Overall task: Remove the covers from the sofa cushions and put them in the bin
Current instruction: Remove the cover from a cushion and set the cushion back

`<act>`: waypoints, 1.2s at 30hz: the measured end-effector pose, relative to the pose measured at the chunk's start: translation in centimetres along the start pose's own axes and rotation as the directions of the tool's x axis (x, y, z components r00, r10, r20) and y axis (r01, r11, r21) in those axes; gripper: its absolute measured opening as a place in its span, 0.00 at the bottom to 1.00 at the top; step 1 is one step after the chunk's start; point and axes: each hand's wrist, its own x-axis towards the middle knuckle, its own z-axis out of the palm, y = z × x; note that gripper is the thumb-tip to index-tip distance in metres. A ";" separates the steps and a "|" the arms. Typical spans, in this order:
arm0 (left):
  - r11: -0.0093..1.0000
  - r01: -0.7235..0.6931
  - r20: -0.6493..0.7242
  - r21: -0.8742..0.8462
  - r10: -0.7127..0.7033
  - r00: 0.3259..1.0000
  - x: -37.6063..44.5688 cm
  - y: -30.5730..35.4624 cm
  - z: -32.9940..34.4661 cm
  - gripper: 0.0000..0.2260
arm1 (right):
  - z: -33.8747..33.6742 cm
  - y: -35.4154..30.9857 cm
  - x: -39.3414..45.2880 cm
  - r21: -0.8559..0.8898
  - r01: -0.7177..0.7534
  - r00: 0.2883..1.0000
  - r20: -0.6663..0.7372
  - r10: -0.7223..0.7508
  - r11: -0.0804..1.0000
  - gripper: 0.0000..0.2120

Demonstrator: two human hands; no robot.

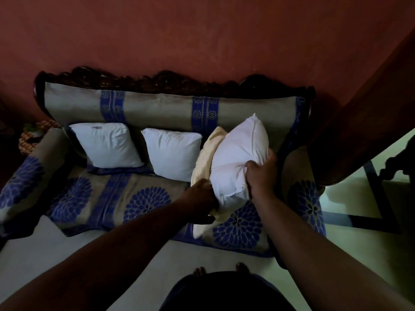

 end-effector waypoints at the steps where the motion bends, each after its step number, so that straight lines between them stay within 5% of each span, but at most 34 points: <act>1: 0.999 0.007 -0.079 -0.047 -0.011 0.997 0.0 0.1 -0.2 0.18 | -0.4 -0.1 0.3 0.014 0.011 1.000 -0.018 -0.010 1.000 0.33; 5: 0.970 0.149 -0.149 -0.190 -0.179 0.973 0.1 2.5 -0.4 0.23 | 0.0 0.7 0.6 0.001 0.056 0.998 0.009 -0.056 0.998 0.30; 8: 0.921 0.246 -0.023 -0.302 -0.265 0.964 -0.9 3.4 0.8 0.15 | 1.0 1.7 0.8 -0.149 0.048 0.963 0.270 -0.006 0.988 0.32; 12: 0.821 0.253 0.079 -0.511 -0.248 0.965 -2.4 3.9 3.0 0.19 | 1.5 1.1 0.3 -0.282 0.144 0.786 0.615 0.064 0.949 0.38; 15: 0.736 0.249 0.086 -0.630 -0.252 0.964 -3.6 3.8 3.9 0.18 | 2.1 0.2 -1.6 -0.378 0.494 0.583 0.812 0.024 0.783 0.45; 17: 0.721 0.271 0.159 -0.637 -0.221 0.962 -4.0 3.3 4.4 0.20 | 2.4 1.8 -2.5 -0.385 0.720 0.430 0.901 0.065 0.577 0.50; 19: 0.743 0.276 0.255 -0.610 -0.145 0.956 -4.0 3.3 4.2 0.25 | 2.1 4.4 -2.6 -0.309 0.908 0.291 0.951 0.103 0.283 0.46; 21: 0.766 0.277 0.284 -0.580 -0.129 0.950 -4.0 3.7 4.0 0.29 | 1.7 6.1 -2.3 -0.197 0.969 0.193 0.980 0.043 0.149 0.38; 24: 0.740 0.280 0.226 -0.611 -0.176 0.958 -3.7 4.3 4.0 0.30 | 2.2 6.8 -1.4 -0.217 0.959 0.236 0.968 -0.089 0.182 0.40; 29: 0.739 0.223 0.115 -0.635 -0.196 0.974 -2.5 4.3 2.8 0.20 | 3.0 4.4 2.6 -0.187 0.969 0.157 0.971 -0.179 -0.164 0.51; 33: 0.704 0.177 0.023 -0.687 -0.223 0.974 -1.9 4.8 1.9 0.20 | 4.6 4.3 3.4 0.021 0.958 -0.034 0.999 -0.041 -0.285 0.26; 36: 0.646 0.203 0.083 -0.736 -0.211 0.974 -1.0 4.5 0.3 0.20 | 5.5 6.0 1.8 0.025 0.957 -0.039 0.998 -0.041 -0.290 0.17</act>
